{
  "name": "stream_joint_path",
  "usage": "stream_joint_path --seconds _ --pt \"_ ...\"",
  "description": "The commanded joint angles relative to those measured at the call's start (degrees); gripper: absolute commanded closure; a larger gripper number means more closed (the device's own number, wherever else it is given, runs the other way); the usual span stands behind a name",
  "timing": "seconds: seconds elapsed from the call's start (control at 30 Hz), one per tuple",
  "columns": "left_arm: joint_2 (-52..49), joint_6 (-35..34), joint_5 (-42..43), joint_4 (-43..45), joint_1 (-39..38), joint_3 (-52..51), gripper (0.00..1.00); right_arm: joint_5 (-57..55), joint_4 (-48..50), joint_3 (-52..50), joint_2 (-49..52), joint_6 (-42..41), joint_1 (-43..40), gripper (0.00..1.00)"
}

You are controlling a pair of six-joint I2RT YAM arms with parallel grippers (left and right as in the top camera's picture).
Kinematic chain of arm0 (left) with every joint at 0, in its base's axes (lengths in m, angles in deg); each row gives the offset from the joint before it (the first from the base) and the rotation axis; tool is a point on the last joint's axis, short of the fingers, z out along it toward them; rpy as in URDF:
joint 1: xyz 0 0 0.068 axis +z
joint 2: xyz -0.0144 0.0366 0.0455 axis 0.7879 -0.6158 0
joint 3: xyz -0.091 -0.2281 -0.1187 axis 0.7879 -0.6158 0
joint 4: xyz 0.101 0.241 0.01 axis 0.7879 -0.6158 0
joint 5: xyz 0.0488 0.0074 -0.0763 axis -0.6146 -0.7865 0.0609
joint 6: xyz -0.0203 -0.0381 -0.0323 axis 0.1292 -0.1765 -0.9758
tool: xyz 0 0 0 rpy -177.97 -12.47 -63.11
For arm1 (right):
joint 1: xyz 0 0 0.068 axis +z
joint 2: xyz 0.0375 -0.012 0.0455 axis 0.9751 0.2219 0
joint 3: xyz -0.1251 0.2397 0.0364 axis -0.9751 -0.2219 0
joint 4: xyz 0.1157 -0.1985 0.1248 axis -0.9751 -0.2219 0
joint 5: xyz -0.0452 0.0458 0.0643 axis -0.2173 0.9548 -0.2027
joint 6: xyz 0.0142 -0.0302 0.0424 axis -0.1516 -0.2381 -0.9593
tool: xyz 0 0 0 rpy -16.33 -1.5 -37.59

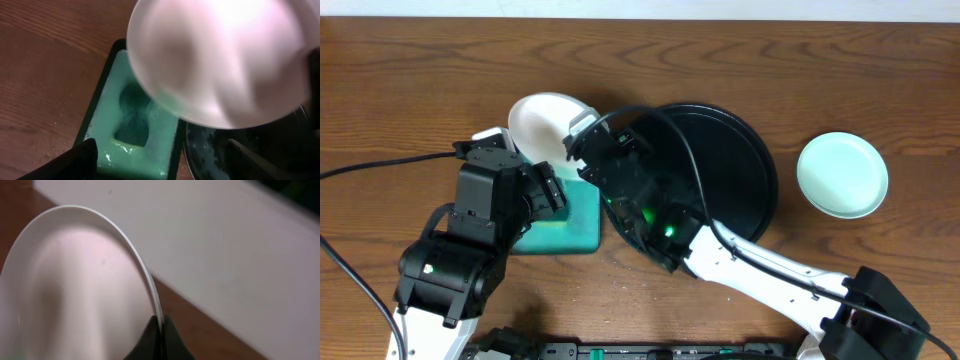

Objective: Clean dirty plates on tray and stack at the side
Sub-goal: 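Lift the last plate with the right gripper and tilt it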

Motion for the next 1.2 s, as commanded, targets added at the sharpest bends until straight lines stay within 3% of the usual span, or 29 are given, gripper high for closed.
stream_joint_path --seconds 0.0,1.17 --pt "-0.48 0.57 -0.11 -0.17 0.24 1.22 0.19 -7.85 2.29 0.57 -1.36 9.64 1.86 0.99" --pt "-1.46 0.55 -0.11 -0.15 0.24 1.22 0.19 -9.35 6.01 0.57 -1.36 10.47 2.58 0.99"
